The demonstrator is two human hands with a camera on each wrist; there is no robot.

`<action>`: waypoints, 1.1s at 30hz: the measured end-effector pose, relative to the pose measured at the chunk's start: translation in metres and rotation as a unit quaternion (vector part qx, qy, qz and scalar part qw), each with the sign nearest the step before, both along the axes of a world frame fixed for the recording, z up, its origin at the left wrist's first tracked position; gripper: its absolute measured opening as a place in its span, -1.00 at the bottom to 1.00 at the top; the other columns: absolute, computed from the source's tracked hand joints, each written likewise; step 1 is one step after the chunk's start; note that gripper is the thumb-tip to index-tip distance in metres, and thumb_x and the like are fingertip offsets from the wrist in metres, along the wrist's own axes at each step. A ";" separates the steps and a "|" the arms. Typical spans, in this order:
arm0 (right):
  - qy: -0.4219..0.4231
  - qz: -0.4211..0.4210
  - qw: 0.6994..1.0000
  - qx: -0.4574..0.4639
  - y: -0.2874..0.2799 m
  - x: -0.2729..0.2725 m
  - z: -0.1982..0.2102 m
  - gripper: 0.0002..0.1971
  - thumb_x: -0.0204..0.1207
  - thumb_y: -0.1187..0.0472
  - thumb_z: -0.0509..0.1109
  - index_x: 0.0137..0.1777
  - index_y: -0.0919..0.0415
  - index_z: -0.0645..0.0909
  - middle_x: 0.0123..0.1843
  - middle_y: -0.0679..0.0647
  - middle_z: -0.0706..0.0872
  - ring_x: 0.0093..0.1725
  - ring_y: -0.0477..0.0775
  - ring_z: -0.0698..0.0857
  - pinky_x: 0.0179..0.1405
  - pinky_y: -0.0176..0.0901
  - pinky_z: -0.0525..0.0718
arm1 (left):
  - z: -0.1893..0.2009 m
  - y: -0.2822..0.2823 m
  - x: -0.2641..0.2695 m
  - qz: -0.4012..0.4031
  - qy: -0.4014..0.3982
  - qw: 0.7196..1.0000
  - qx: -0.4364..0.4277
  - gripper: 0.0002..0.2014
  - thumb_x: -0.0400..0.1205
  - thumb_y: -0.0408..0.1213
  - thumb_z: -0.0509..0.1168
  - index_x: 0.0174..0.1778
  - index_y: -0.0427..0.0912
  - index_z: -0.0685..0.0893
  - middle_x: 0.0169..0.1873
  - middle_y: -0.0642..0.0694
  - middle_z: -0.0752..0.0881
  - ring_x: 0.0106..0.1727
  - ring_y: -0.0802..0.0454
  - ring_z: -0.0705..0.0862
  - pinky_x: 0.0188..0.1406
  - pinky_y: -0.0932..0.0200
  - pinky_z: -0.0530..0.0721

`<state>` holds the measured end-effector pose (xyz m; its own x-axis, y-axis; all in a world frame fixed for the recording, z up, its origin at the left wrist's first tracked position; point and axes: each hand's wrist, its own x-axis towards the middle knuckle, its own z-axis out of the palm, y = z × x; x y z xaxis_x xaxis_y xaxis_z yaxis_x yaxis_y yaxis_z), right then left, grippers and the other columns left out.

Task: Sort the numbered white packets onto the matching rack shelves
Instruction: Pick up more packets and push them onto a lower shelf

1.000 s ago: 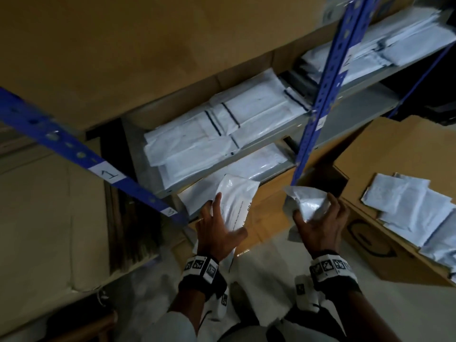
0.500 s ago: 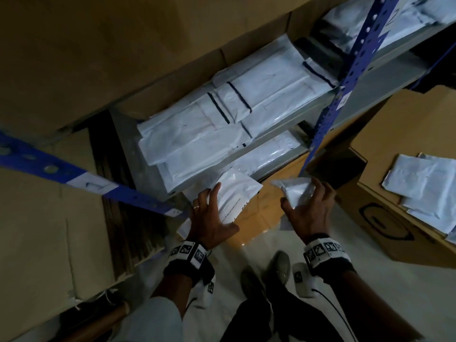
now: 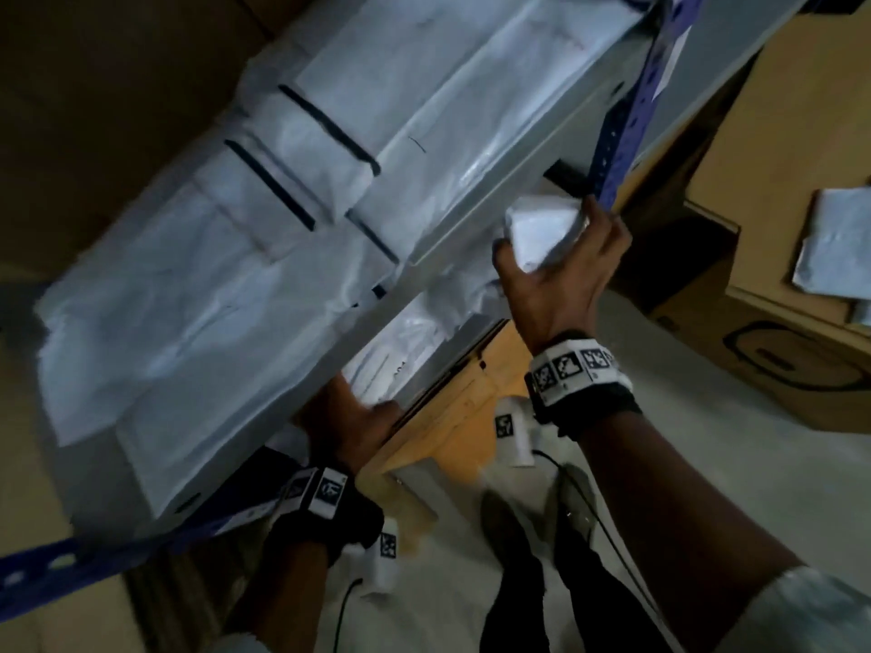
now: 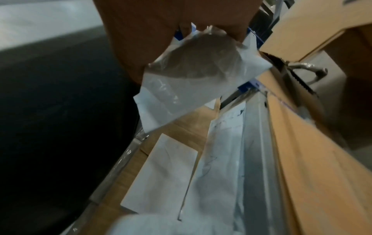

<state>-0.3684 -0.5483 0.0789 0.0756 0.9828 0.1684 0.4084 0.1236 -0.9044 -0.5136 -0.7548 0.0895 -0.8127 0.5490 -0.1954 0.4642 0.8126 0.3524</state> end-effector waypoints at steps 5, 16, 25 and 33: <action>0.030 -0.028 0.995 -0.087 -0.007 -0.053 -0.039 0.02 0.26 -0.17 0.70 0.60 0.34 0.35 0.51 0.35 0.38 0.51 0.35 0.40 0.56 -0.05 0.31 | -0.027 0.007 -0.025 -0.048 -0.060 0.991 -0.106 -0.42 0.62 -0.30 0.45 0.53 -0.37 0.45 0.44 -0.43 0.51 0.44 -0.33 0.46 0.31 0.01 0.26; 0.046 0.031 0.955 -0.292 -0.030 -0.059 -0.086 -0.28 0.48 -0.27 0.55 0.44 0.10 0.34 0.17 0.05 0.70 0.19 0.15 0.71 0.23 0.03 0.68 | -0.083 -0.017 -0.018 -0.071 0.076 0.994 0.018 -0.32 0.50 0.13 0.22 0.63 0.26 0.40 0.66 -0.13 0.24 0.63 -0.23 0.24 0.55 -0.35 0.25; 0.123 -0.046 0.951 -0.279 0.014 -0.056 -0.093 -0.61 0.57 0.09 0.51 0.36 0.09 0.54 -0.15 -0.10 0.67 -0.04 0.09 0.75 -0.05 -0.34 0.66 | -0.099 -0.017 -0.021 -0.095 0.081 0.990 0.070 -0.37 0.55 0.05 0.19 0.62 0.16 0.45 0.66 -0.13 0.28 0.67 -0.17 0.23 0.58 -0.31 0.27; -0.034 0.036 0.975 -0.217 0.017 -0.040 -0.096 -0.20 0.51 -0.02 0.61 0.62 0.20 0.28 0.51 0.20 0.53 0.47 0.24 0.55 0.31 -0.20 0.45 | -0.101 -0.009 -0.019 -0.071 0.084 0.991 0.075 -0.36 0.60 0.00 0.19 0.67 0.16 0.35 0.69 -0.08 0.25 0.69 -0.10 0.18 0.60 -0.30 0.21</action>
